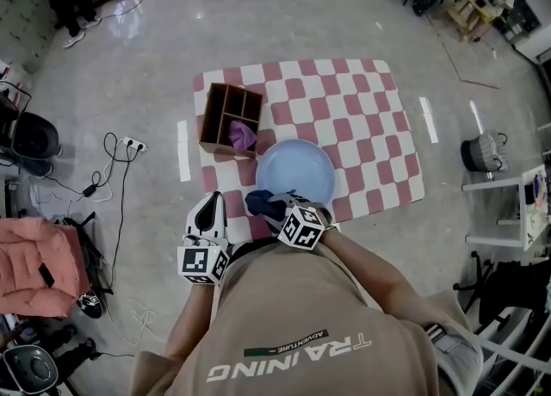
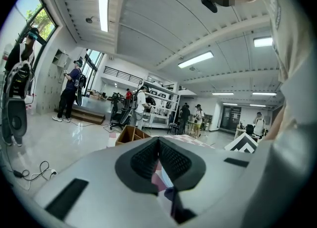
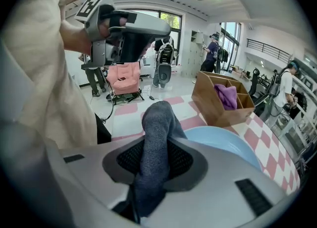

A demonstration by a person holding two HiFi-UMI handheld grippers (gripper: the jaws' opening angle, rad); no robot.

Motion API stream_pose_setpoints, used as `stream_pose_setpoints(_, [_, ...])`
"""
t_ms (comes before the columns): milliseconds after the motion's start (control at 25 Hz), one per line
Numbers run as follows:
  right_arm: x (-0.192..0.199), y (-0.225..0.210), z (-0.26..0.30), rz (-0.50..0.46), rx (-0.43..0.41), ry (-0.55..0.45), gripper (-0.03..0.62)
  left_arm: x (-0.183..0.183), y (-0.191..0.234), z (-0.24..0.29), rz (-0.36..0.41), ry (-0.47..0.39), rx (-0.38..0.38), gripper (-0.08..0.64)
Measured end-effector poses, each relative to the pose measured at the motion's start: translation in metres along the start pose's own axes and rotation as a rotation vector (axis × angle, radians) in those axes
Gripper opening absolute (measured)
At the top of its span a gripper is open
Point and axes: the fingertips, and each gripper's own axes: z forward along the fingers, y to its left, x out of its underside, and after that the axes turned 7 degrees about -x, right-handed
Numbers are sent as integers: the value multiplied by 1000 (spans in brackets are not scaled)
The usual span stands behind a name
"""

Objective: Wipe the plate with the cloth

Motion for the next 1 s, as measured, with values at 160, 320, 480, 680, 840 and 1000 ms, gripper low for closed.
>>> stream_pose_setpoints(160, [-18,-23,15,-3,-2,0,117,-5,12,6,-4,-8,-11,11])
stream_pose_setpoints(320, [-27,-51,25,10,13,5,117,-13,25,15,-2,-25,-15,11])
stream_pose_setpoints(480, [-27,-78,26,55,36,-2,117,-12,34,21,-11,-27,-24,11])
stream_pose_setpoints(680, [-29,-97,4,94,101,-47,117,-10,30,30,-33,-27,-7,11])
stream_pose_setpoints(840, [-31,-100,-23,105,141,-109,117,-7,24,37,-30,-14,3,11])
stream_pose_setpoints(1000, [-22,-107,-57,120,169,-216,117,-8,7,52,-20,-9,15,11])
